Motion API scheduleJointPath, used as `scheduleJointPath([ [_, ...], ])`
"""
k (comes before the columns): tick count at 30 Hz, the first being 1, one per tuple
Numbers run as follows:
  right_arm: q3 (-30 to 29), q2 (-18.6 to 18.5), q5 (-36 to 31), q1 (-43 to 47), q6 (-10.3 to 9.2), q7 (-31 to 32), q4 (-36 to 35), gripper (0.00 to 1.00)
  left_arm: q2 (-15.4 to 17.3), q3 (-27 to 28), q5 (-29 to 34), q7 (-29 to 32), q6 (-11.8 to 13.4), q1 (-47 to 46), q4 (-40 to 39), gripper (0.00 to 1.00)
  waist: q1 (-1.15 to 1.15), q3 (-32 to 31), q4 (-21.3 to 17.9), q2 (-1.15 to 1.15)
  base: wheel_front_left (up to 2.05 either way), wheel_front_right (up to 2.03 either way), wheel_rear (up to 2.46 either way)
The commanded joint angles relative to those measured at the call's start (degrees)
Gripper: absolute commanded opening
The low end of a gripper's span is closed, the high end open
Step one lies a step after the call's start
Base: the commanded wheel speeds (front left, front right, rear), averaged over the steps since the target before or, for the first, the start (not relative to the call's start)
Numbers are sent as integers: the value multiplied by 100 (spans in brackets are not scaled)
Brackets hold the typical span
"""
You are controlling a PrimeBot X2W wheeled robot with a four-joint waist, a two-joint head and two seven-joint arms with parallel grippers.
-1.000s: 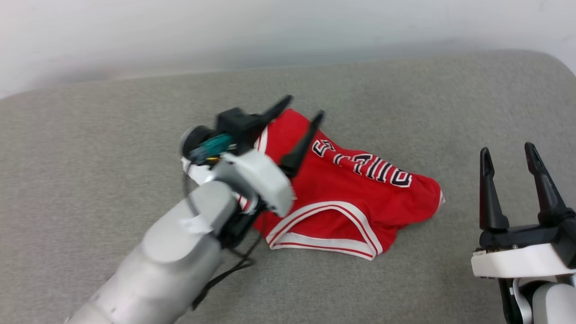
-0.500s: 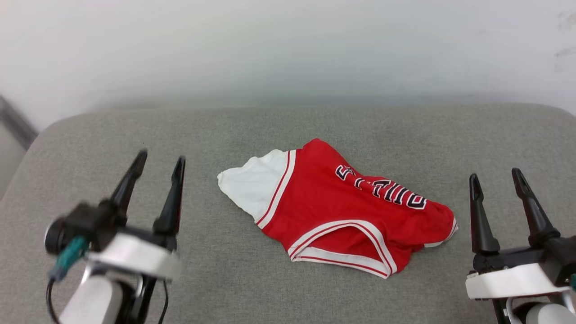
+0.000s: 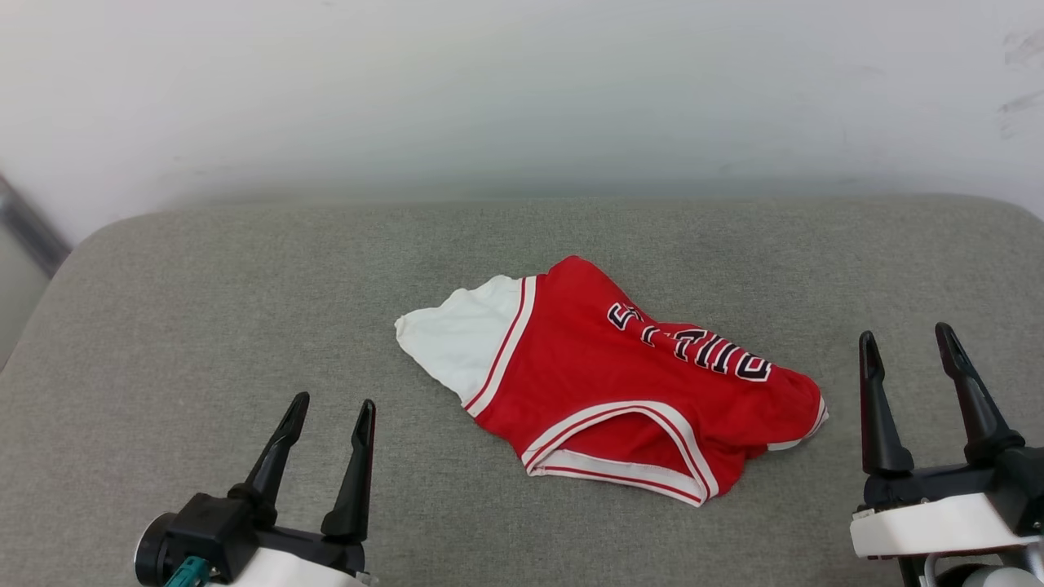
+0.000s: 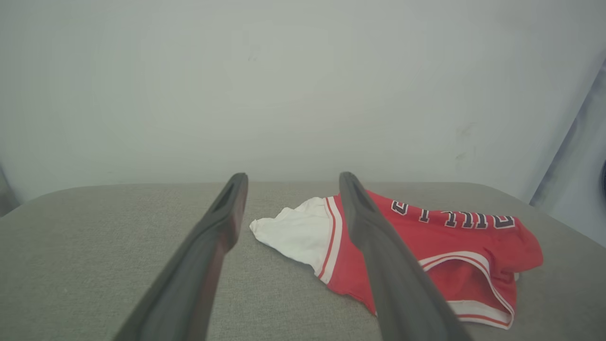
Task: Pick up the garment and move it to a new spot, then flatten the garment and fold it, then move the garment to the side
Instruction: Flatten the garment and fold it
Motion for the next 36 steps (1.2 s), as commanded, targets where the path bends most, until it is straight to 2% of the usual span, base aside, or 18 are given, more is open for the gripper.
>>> scheduleJointPath([
  [1,13,-1,16,37,-4,-12,-4,100,-23,4,120,-15,-64,65,27,100,1,6,-9,0,0,0,0],
  [7,93,0,-22,4,-4,-12,9,100,-156,125,242,-15,-206,27,112,100,1,83,-71,0,0,0,0],
  [11,81,-1,-73,-107,-4,-12,-59,100,-5,88,226,-14,-291,-187,174,100,1,264,-126,0,0,0,0],
  [13,66,-1,-91,-159,-4,-12,-93,100,109,12,118,220,-319,-361,257,100,1,401,-159,0,0,0,0],
  [17,70,0,-124,-248,-4,-12,-150,100,461,-155,-226,1135,-366,-1022,316,100,1,719,-214,0,0,0,0],
  [21,124,0,-156,-375,-4,-12,-194,100,847,-316,-719,2321,-378,-1860,426,100,1,1084,-303,0,0,0,0],
  [26,176,0,-175,-589,-4,-12,-257,100,1536,-785,-1462,4152,-384,-2863,729,100,1,1497,-499,0,0,0,0],
  [32,224,0,-210,-719,-4,-12,-259,100,1923,-1037,-2262,5558,-386,-3792,1347,100,1,1889,-741,0,0,0,0],
  [36,236,0,-112,-810,-4,-12,-285,100,2133,-1207,-2355,6109,-386,-4179,1781,100,1,2105,-907,0,0,0,0],
])
